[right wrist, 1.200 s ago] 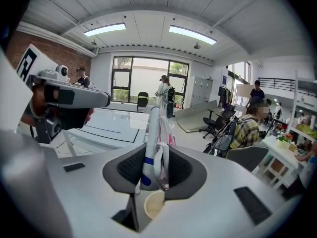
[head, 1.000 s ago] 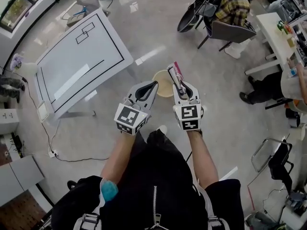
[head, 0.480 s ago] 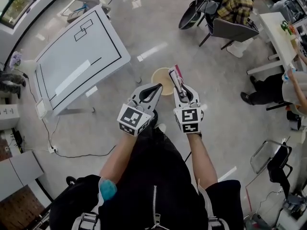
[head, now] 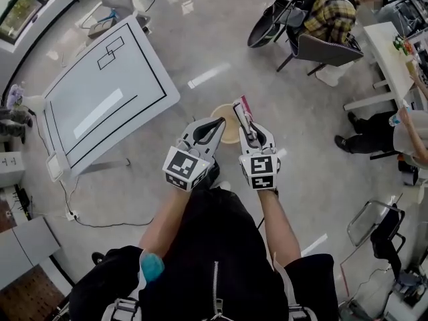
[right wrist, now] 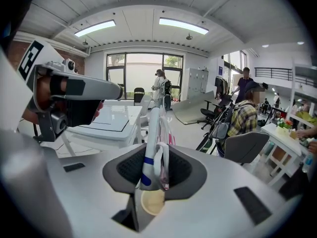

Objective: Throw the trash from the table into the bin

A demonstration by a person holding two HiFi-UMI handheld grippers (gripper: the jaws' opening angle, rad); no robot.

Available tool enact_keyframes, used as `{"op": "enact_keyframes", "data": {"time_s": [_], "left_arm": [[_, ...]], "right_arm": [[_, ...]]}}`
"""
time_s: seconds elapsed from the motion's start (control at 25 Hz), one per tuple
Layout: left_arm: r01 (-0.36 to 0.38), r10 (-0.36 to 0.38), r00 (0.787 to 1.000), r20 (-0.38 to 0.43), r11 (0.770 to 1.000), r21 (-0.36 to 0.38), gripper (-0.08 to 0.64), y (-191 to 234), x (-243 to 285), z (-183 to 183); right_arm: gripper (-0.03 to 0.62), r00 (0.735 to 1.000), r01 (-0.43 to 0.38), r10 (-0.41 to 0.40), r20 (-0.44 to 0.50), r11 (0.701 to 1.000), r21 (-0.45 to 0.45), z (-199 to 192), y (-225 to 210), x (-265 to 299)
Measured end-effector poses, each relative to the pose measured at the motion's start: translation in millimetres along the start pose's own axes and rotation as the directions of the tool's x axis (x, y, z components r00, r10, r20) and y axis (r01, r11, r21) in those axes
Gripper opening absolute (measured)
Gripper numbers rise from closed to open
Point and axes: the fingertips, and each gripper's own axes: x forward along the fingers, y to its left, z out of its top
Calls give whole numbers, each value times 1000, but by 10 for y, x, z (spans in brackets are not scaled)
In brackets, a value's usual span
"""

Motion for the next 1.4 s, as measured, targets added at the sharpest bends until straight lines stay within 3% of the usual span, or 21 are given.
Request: {"op": "enact_keyframes", "data": {"time_s": [0.16, 0.56, 1.16, 1.4], "left_arm": [[3, -3, 1000, 6, 1000, 5, 5, 116, 133, -98], [-1, 0, 1000, 26, 1000, 31, 5, 271, 410, -575], [-39, 37, 998, 58, 998, 40, 5, 709, 847, -2247], [-60, 59, 995, 87, 998, 7, 5, 893, 1063, -2943]], "right_arm": [[95, 1000, -3, 3, 4, 1000, -3, -68, -69, 247], [95, 1000, -14, 14, -5, 1000, 10, -658, -207, 809], [95, 999, -48, 48, 5, 999, 16, -2207, -145, 2049], [95, 998, -53, 52, 32, 998, 27, -2869, -116, 2616]]}}
